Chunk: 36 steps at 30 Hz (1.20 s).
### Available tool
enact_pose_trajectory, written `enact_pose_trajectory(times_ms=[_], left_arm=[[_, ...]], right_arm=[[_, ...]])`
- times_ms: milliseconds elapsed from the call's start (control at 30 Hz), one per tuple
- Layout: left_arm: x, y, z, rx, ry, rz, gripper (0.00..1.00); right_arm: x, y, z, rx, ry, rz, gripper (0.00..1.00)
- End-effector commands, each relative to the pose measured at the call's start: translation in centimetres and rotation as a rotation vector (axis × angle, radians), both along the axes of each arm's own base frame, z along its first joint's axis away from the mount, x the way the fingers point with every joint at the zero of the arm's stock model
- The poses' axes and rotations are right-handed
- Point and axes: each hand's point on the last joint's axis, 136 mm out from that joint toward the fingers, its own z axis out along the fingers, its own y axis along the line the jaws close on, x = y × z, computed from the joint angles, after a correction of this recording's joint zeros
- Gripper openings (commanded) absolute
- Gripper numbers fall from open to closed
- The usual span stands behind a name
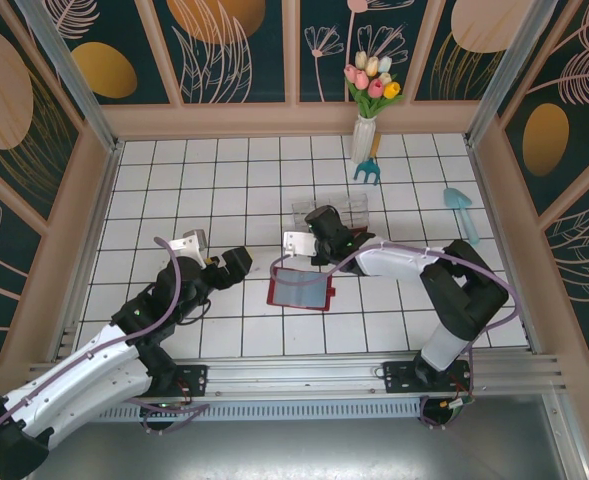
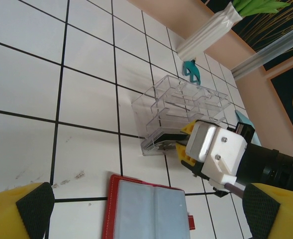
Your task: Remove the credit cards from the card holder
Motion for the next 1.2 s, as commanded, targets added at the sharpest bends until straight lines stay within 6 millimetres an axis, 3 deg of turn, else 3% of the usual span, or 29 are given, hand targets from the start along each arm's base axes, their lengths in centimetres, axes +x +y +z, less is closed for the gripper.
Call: enact_pose_trajectory(times_ms=[0, 300, 433, 600, 700, 800, 933, 967, 1067, 1167], left_arm=[[0.0, 0.5, -0.6, 0.012, 0.009, 0.02, 0.99], [-0.1, 0.6, -0.5, 0.011, 0.008, 0.021, 0.99], [0.1, 0.8, -0.3, 0.025, 0.001, 0.029, 0.99], [0.8, 1.1, 0.2, 0.082, -0.008, 0.055, 0.99], [1.8, 1.0, 0.3, 0.137, -0.012, 0.073, 0.99], [3.1, 2.0, 0.1, 0.215, -0.011, 0.156, 0.99], [4.6, 5.3, 0.4, 0.305, -0.044, 0.357, 0.99], [4.8, 5.9, 0.7, 0.317, -0.068, 0.397, 0.99], [5.3, 7.3, 2.1, 0.337, -0.167, 0.474, 0.99], [6.0, 9.0, 3.8, 0.479, -0.263, 0.555, 0.99]], right_arm=[[2.1, 0.3, 1.9, 0.057, -0.051, -0.07, 0.29], [3.0, 0.1, 3.0, 0.136, -0.046, -0.158, 0.28], [3.1, -0.4, 5.4, 0.264, -0.029, -0.259, 0.28], [2.6, -2.7, 9.4, 0.477, -0.026, -0.414, 0.37], [1.8, -4.9, 11.6, 0.644, -0.008, -0.522, 0.5], [0.9, -7.8, 13.7, 0.839, -0.02, -0.633, 0.99], [-0.8, -12.6, 15.1, 1.072, -0.076, -0.773, 0.99], [-0.8, -14.5, 15.2, 1.112, -0.115, -0.827, 0.99], [-1.2, -18.5, 14.7, 1.203, -0.196, -0.968, 0.99], [-1.0, -21.8, 13.2, 1.278, -0.238, -1.097, 0.99]])
